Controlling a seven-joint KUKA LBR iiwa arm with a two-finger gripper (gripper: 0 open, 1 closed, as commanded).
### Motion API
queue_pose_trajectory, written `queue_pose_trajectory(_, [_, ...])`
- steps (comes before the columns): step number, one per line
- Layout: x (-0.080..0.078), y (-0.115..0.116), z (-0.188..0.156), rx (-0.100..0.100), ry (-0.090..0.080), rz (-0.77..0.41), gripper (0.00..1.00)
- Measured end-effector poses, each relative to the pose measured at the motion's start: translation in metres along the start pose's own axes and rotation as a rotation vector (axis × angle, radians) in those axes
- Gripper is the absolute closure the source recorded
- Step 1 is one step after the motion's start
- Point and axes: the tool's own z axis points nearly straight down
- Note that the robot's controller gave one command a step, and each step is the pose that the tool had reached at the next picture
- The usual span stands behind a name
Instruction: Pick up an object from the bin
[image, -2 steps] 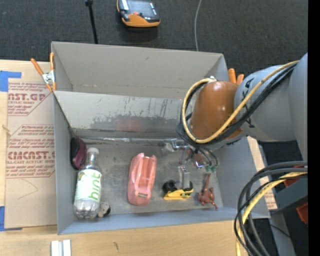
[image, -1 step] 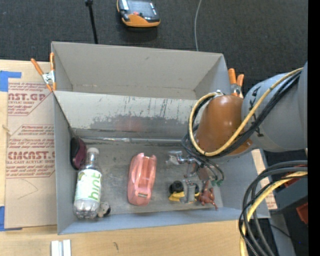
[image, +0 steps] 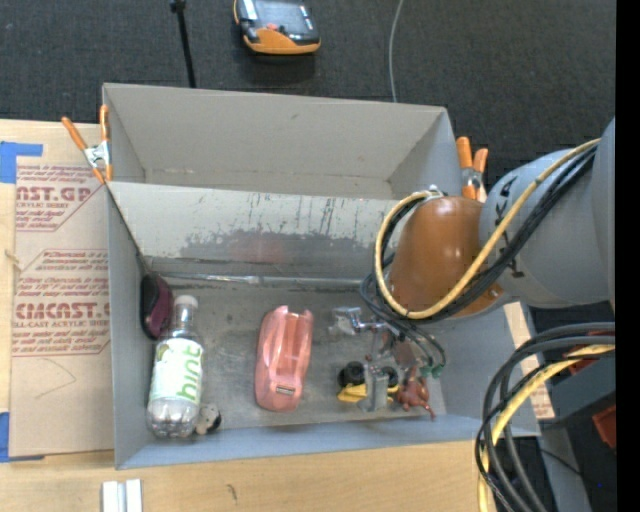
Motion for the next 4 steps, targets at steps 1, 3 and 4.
queue_pose_trajectory(1, [0.024, -0.006, 0.028, 0.003, -0.02, -0.022, 0.0])
queue_pose_trajectory(3, [0.017, -0.022, 0.029, 0.001, -0.005, 0.029, 1.0])
queue_pose_trajectory(4, [0.017, -0.022, 0.028, 0.001, -0.004, 0.029, 1.0])
